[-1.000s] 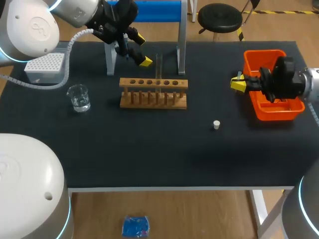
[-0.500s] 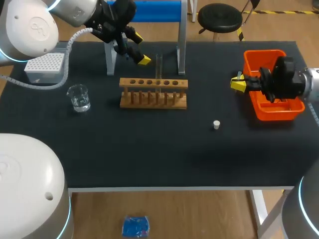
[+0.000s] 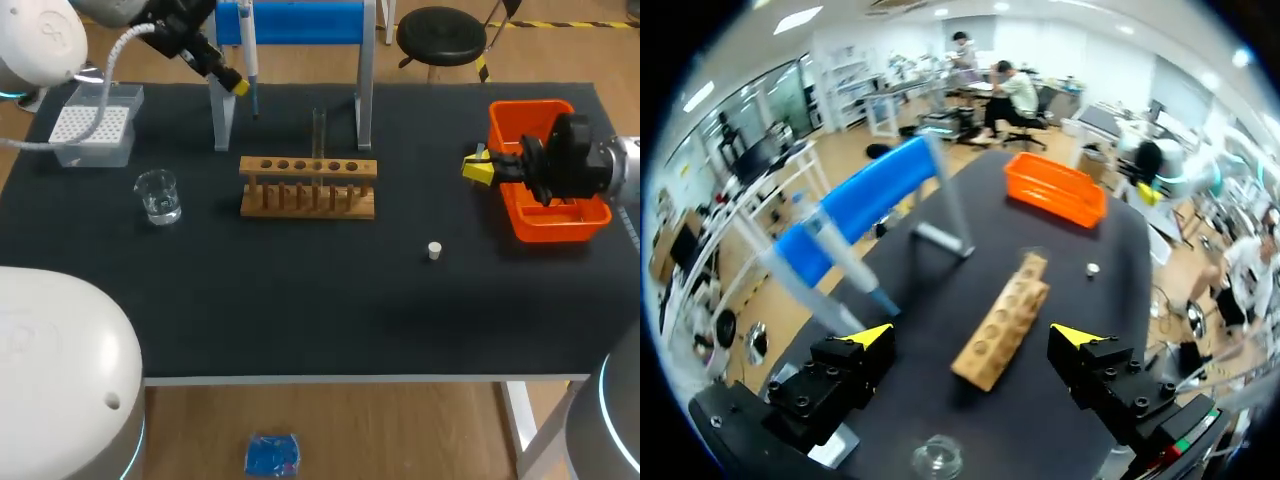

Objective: Invert the test tube, pick up the pipette, mount the tip to pipette, aspirate from beaker and dispense into the tube, eject the tip, return the pipette, and cap with the stopper.

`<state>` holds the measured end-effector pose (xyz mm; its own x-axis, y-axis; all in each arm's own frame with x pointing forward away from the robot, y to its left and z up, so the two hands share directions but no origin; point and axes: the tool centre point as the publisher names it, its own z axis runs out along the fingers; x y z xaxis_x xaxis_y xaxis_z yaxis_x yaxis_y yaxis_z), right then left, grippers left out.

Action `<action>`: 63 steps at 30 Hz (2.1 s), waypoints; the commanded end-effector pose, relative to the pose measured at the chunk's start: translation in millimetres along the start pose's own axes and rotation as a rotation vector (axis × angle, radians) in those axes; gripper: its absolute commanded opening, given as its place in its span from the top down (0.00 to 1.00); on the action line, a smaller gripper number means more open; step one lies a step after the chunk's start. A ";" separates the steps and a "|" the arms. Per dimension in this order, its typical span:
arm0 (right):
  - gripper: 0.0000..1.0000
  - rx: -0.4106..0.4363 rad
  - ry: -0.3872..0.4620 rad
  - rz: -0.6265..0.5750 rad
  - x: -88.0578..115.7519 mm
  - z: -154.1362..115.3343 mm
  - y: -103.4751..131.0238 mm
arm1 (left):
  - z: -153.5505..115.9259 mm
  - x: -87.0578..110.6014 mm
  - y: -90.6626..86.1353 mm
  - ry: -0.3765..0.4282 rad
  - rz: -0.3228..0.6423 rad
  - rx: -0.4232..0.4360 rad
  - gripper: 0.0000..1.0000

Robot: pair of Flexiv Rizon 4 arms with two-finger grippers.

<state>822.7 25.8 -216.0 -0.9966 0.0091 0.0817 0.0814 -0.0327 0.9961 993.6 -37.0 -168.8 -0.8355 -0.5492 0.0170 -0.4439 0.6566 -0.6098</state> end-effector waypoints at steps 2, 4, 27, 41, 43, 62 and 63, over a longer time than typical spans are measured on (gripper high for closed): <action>1.00 0.000 0.002 0.000 0.1 -0.6 -0.2 | 4.4 -31.2 -4.7 -0.045 -0.072 -0.059 0.00; 1.00 0.000 0.002 0.000 0.1 -0.6 -0.2 | 5.0 -42.4 -3.0 -0.066 -0.114 -0.071 0.00; 1.00 0.000 0.002 0.000 0.1 -0.6 -0.2 | 23.1 -59.7 -46.3 -0.433 -0.379 0.018 0.00; 1.00 0.000 0.002 0.000 0.1 -0.6 -0.2 | 45.7 -72.8 -58.2 -0.483 -0.476 0.042 0.00; 1.00 0.000 0.002 0.000 0.1 -0.6 -0.2 | 47.9 -73.5 -59.6 -0.493 -0.491 0.051 0.00; 1.00 0.000 0.002 0.000 0.1 -0.6 -0.2 | 65.2 -79.3 -66.3 -0.601 -0.566 0.156 0.00; 1.00 0.000 0.002 0.000 0.1 -0.6 -0.2 | 66.0 -79.7 -66.5 -0.605 -0.566 0.161 0.00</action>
<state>822.8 25.9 -216.0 -0.9966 0.0089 0.0818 0.0815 -0.0327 0.9961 1110.7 -67.9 -179.3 -0.1740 -0.9839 -0.0406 -0.6589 0.1470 -0.7377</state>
